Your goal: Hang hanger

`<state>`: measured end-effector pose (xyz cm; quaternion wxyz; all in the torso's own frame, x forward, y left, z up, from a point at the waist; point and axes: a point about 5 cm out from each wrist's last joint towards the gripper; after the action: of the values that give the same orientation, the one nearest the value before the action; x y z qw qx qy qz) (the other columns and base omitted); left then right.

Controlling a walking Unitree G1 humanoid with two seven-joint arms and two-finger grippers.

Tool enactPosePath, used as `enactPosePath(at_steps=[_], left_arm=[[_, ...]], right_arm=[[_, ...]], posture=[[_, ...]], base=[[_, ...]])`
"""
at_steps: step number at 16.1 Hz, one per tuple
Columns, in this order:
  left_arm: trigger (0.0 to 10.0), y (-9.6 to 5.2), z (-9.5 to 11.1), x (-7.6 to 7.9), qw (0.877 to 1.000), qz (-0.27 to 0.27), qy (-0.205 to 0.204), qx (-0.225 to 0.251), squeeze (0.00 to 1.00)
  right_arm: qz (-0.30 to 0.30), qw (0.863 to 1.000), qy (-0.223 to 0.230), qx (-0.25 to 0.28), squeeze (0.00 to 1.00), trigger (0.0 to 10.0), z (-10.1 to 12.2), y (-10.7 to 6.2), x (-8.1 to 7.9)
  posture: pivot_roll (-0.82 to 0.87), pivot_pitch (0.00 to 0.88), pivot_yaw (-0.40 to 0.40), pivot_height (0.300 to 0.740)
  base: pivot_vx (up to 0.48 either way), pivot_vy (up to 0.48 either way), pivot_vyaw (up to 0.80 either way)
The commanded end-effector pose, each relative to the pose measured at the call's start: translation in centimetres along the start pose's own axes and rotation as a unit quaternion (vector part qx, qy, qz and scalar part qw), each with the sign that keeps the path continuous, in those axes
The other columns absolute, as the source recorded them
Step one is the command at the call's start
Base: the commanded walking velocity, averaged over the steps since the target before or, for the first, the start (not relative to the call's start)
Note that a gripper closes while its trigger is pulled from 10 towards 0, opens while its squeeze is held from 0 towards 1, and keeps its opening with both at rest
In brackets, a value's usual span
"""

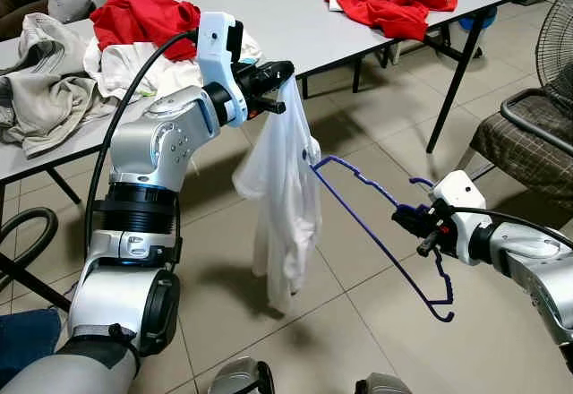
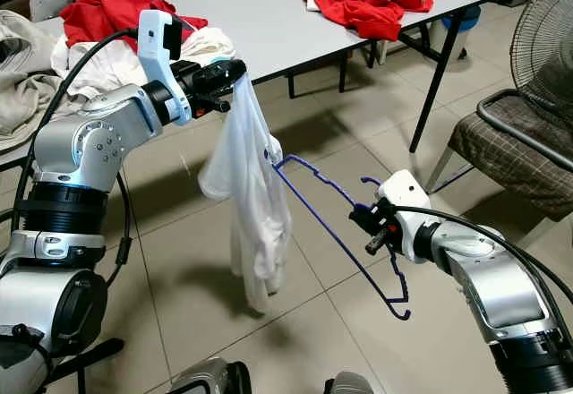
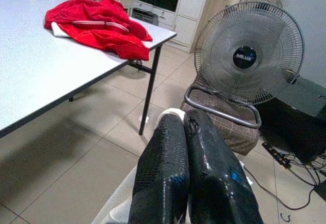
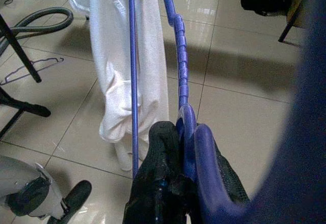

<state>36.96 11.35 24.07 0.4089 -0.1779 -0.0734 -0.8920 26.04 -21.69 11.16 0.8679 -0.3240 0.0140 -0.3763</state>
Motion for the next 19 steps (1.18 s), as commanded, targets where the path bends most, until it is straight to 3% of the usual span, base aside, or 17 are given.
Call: enactPosePath(at_steps=[1, 19], left_arm=[[0.0, -0.87, 4.49, 0.96, 0.994, -0.011, 0.056, 0.090, 0.00], [0.0, -0.79, 4.46, 0.67, 0.993, -0.001, 0.062, 0.096, 0.00]], right_arm=[[0.011, 0.996, 0.018, -0.089, 0.00, 0.0, -3.36, 0.04, -0.86], [0.005, 0.996, 0.009, -0.089, 0.00, 0.0, -3.27, -0.28, -0.80]], posture=[[-0.16, 0.000, 0.109, 0.740], [-0.16, 0.000, 0.109, 0.740]], base=[[0.000, 0.000, 0.00], [0.000, 0.000, 0.00]])
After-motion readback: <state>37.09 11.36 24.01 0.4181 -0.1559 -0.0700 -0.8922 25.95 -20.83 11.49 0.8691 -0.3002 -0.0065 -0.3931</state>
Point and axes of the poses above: a point about 5 cm out from each wrist's last joint towards the gripper, its own y axis pointing out of the wrist towards the gripper, its own z axis along the axis of the wrist's last joint, x = y × z, and after that the axes turned 8 degrees about -y, right-handed
